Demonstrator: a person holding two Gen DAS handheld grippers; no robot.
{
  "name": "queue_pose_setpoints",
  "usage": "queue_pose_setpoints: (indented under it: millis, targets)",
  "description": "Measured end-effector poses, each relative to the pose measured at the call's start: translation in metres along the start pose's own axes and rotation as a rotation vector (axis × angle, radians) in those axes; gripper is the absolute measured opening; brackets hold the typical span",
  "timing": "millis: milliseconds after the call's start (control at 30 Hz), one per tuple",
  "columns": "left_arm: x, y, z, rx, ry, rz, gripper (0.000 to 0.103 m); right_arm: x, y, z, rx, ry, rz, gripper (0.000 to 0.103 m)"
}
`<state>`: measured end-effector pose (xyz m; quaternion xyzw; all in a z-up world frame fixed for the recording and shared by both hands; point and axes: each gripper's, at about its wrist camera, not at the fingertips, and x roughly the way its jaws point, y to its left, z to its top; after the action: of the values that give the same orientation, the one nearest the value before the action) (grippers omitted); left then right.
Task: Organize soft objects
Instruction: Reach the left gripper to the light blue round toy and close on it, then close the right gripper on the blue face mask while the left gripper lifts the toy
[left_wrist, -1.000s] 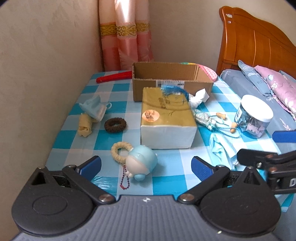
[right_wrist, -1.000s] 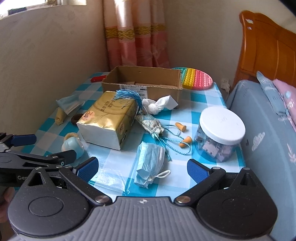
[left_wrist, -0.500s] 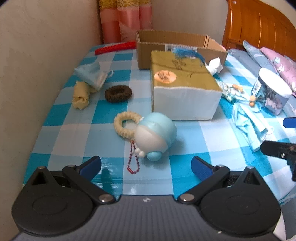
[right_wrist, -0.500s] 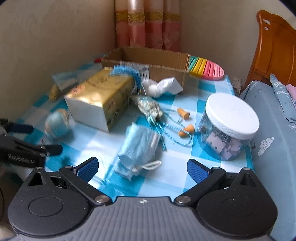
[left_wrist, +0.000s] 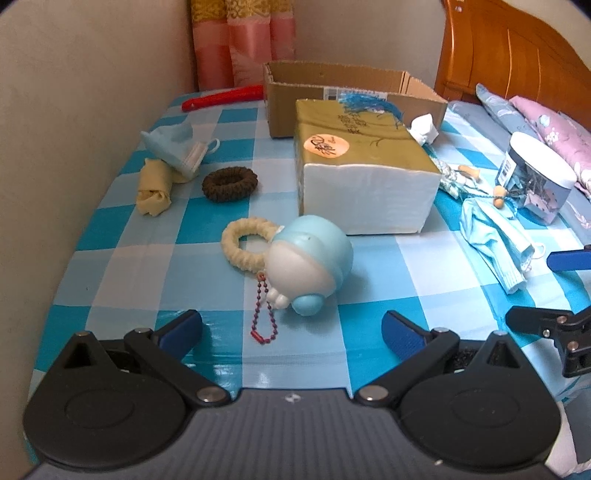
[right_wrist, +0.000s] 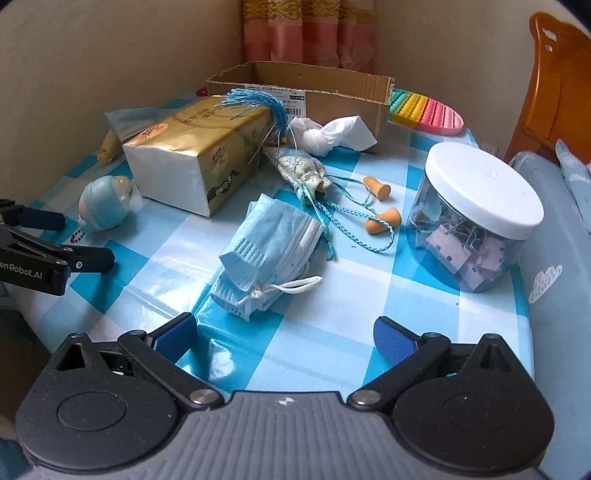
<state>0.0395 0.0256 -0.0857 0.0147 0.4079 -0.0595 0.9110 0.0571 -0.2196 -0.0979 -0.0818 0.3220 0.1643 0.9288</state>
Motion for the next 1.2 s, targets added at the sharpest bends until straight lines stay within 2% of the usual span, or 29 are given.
queue_pose_setpoints:
  millis: [167, 300, 467, 567, 667, 967, 1067, 1200]
  targets:
    - [0.000, -0.003, -0.006, -0.014, -0.064, 0.019, 0.103, 0.002, 0.001, -0.001, -0.024, -0.014, -0.004, 0.103]
    - [0.003, -0.004, 0.001, -0.005, -0.052, 0.017, 0.102, 0.002, 0.001, -0.003, -0.027, -0.028, -0.001, 0.103]
    - [-0.006, -0.010, 0.006, 0.043, -0.150, 0.015, 0.100, 0.000, 0.001, -0.006, -0.026, -0.044, -0.001, 0.103]
    - [-0.007, -0.014, 0.012, 0.062, -0.178, 0.003, 0.093, -0.001, 0.002, -0.006, -0.025, -0.044, -0.001, 0.103]
    - [-0.002, -0.016, 0.017, 0.056, -0.166, -0.016, 0.080, -0.001, 0.002, -0.006, -0.026, -0.047, -0.001, 0.103]
    - [0.001, -0.015, 0.016, 0.035, -0.161, -0.031, 0.050, 0.001, 0.000, -0.007, -0.024, -0.062, 0.001, 0.103]
    - [0.000, -0.013, 0.016, 0.022, -0.163, -0.040, 0.050, 0.002, 0.001, -0.005, -0.022, -0.056, 0.010, 0.103]
    - [0.002, -0.014, 0.015, 0.022, -0.159, -0.028, 0.050, 0.007, 0.004, 0.002, -0.035, -0.062, 0.071, 0.103]
